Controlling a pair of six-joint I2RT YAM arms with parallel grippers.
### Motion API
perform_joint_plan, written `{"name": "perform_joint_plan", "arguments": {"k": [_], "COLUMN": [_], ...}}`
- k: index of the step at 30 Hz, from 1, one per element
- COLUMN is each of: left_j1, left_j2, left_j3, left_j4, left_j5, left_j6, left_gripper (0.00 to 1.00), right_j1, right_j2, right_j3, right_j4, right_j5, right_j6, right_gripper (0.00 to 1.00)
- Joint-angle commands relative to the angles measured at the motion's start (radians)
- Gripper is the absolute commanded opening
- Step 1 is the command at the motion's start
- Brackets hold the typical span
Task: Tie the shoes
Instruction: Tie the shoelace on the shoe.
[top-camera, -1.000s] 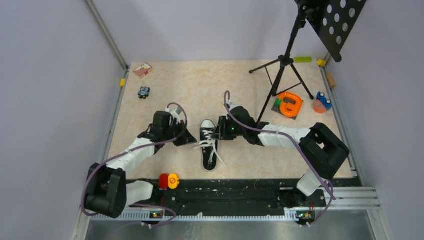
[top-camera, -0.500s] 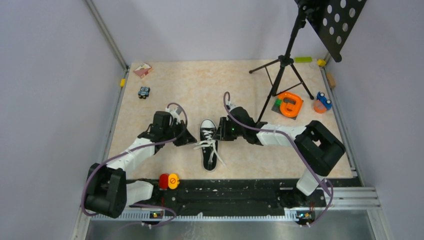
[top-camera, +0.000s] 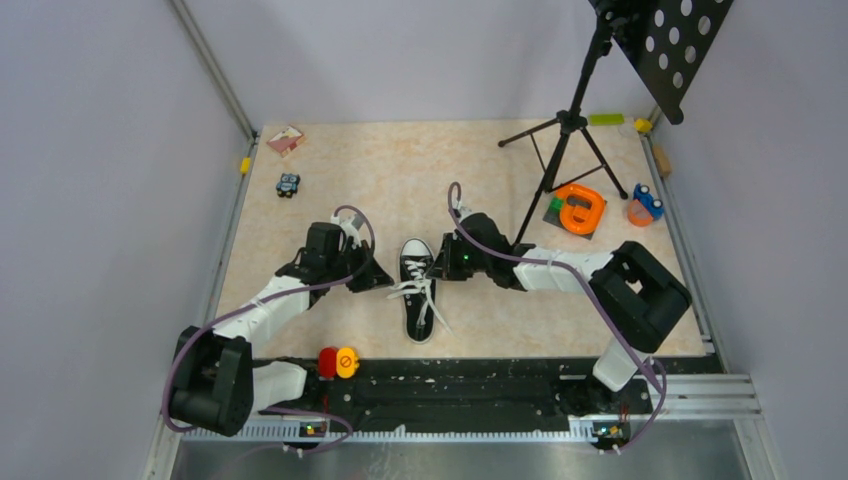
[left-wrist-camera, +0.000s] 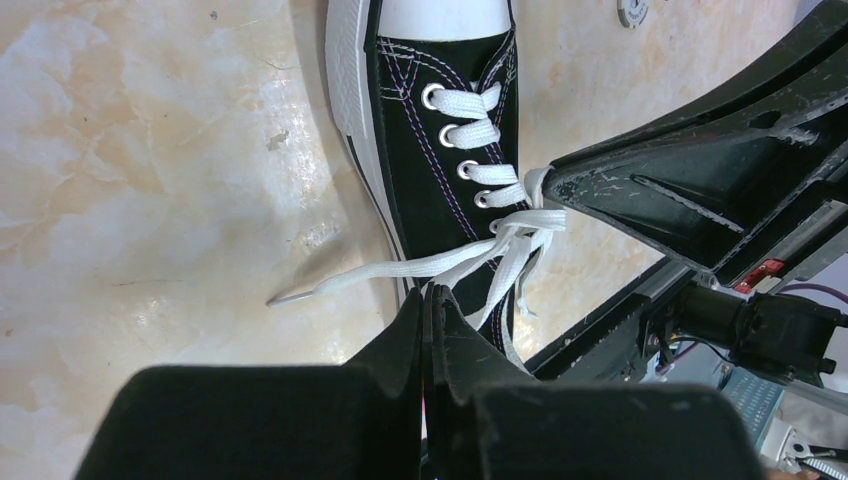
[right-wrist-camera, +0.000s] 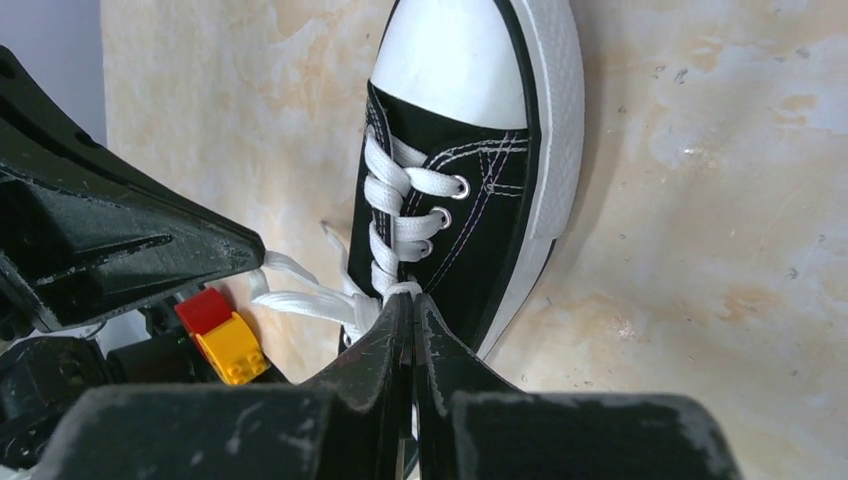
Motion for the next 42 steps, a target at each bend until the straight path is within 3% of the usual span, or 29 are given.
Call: {"name": "perform_joint_plan", "arguments": {"k": [1, 7, 24, 36, 42], "left_j1": [-0.004, 0.001, 0.039, 0.037, 0.039], "left_j2": [-0.025, -0.046, -0.12, -0.093, -0.099], "left_j3": [0.022, 0.023, -0.056, 0.08, -0.012], "left_j4": [0.022, -0.001, -0.059, -0.071, -0.027], "left_j5": [-0.015, -0.055, -0.135, 0.036, -0.043], "left_j6": [-0.002, 0.003, -0.021, 0.046, 0.024], "left_gripper": [0.0, 0.0, 0.0, 0.0, 0.0], "right_j1": [-0.008, -0.024, -0.082, -0.109, -0.121], "right_j2": [-0.069, -0.121, -0.18, -0.205, -0.192], "right_j3": [-0.003, -0.034, -0.167, -0.109, -0.133], "right_j4": [0.037, 0.01, 0.021, -0.02, -0.011], "right_j5": [0.069, 0.172, 0.251, 0.26, 0.296], "right_j6": [0.005, 0.015, 0.061, 0.033, 0.047], "right_gripper": [0.0, 0.0, 0.0, 0.0, 0.0]}}
